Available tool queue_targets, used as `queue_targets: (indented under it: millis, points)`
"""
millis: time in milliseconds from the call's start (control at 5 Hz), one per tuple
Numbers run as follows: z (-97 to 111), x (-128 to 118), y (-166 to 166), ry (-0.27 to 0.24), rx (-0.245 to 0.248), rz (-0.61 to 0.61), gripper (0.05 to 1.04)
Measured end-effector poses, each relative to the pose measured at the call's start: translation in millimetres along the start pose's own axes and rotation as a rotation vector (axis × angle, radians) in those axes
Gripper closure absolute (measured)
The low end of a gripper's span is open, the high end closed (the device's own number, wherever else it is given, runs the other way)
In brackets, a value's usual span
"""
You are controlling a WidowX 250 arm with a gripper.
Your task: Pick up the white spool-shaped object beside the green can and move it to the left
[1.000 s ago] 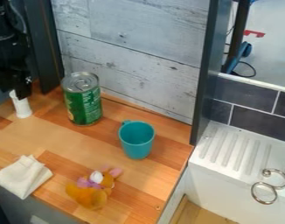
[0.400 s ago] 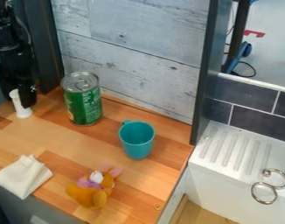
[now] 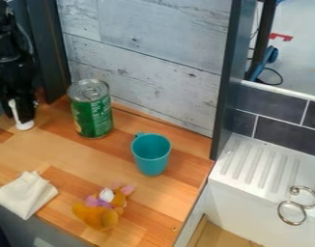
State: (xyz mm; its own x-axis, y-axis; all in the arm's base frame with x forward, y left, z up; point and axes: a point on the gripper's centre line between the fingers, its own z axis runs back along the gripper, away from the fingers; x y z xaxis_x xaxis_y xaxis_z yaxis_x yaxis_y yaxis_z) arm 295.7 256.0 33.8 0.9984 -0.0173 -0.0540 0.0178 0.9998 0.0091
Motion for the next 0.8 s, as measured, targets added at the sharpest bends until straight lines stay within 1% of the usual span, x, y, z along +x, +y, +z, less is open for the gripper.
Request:
queue_targets:
  millis: [200,400,600,800]
  points:
    - [13,2,-12,0.013,0.041,0.005,0.475]
    - [55,-15,-30,-0.008,0.089,0.042,0.474]
    - [67,-53,-52,0.056,0.084,0.082,0.474]
    - [54,-82,-68,0.157,0.054,0.061,0.474]
